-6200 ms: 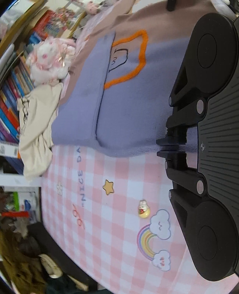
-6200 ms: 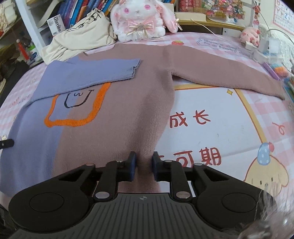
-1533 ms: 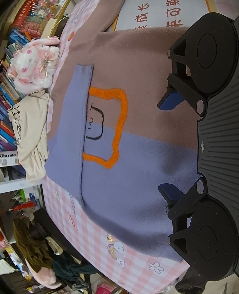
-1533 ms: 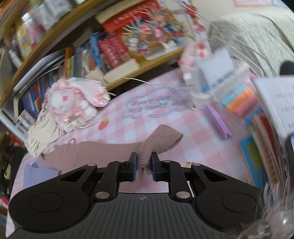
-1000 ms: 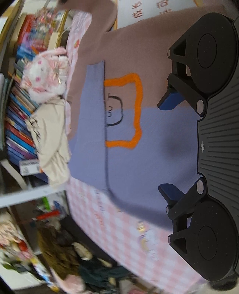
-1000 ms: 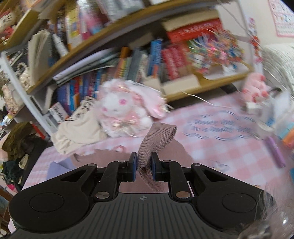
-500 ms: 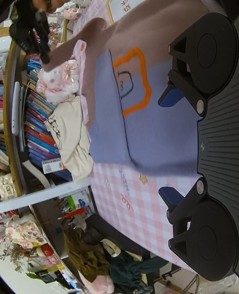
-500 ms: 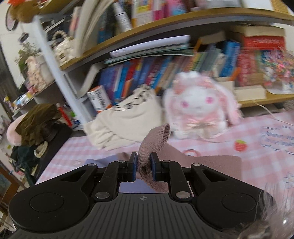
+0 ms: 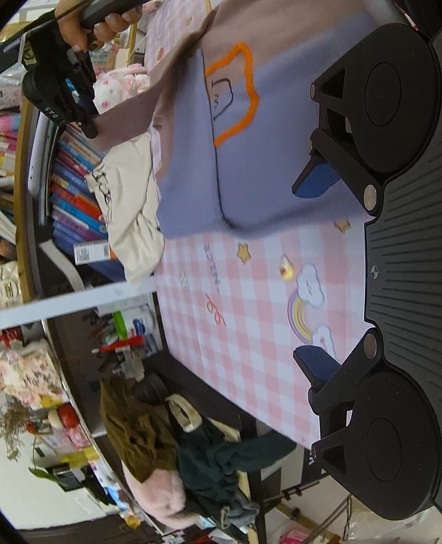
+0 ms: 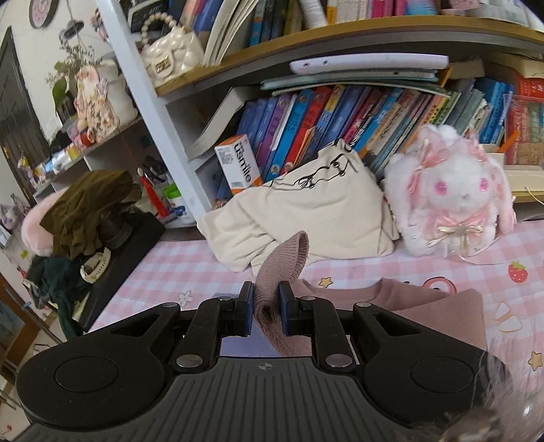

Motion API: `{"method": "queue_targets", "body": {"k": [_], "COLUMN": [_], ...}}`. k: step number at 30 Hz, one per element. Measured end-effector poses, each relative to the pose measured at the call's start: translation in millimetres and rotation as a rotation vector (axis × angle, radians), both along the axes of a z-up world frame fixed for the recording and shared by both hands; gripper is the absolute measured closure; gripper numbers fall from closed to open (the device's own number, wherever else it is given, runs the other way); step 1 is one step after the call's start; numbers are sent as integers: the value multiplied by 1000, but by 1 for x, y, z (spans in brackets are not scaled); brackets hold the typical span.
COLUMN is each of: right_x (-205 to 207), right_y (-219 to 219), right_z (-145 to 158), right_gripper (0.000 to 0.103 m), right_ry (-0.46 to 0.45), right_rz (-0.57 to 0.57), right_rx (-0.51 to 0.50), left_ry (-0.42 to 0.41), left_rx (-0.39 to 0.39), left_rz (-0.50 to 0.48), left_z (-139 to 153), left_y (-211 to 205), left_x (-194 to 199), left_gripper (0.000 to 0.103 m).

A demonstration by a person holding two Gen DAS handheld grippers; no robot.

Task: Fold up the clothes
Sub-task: 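Lift the mauve sleeve with the right tool and fold it across the body, then move both tools to the sweater hem and close them on it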

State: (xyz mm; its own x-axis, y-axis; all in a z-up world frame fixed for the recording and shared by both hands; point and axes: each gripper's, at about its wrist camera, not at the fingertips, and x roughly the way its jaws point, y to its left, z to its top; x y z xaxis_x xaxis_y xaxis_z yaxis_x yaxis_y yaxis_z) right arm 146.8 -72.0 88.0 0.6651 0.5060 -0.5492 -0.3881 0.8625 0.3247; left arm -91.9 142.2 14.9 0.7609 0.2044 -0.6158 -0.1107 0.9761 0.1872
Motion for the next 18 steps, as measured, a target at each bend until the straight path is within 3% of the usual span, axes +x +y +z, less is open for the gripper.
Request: {"method": "queue_targets", "body": {"k": [8,11,12,13,18], "right_x": [0,1,0,-2,-14], "right_y": [38,46,47,48,36], "right_z": [-16,-24,-25,-25,-24], "right_gripper": [88,75,59,53,53], "right_ry": [29,57,55,53,65], "right_rz": [23,44,50,56,55], "right_rx": [-48,-67,-62,-57,-53], "left_ry": [2,4,5,6,13], "left_rx": [-8,-13,-15,-17,-39], "left_rz": [33,44,47,46,16], "left_z": [-2,-3,-3,-3,-6], "left_y": [23,29,31,32,32], "left_x": [-8,-10,-11,-10,0], "left_gripper": [7,7,7,7,7]}}
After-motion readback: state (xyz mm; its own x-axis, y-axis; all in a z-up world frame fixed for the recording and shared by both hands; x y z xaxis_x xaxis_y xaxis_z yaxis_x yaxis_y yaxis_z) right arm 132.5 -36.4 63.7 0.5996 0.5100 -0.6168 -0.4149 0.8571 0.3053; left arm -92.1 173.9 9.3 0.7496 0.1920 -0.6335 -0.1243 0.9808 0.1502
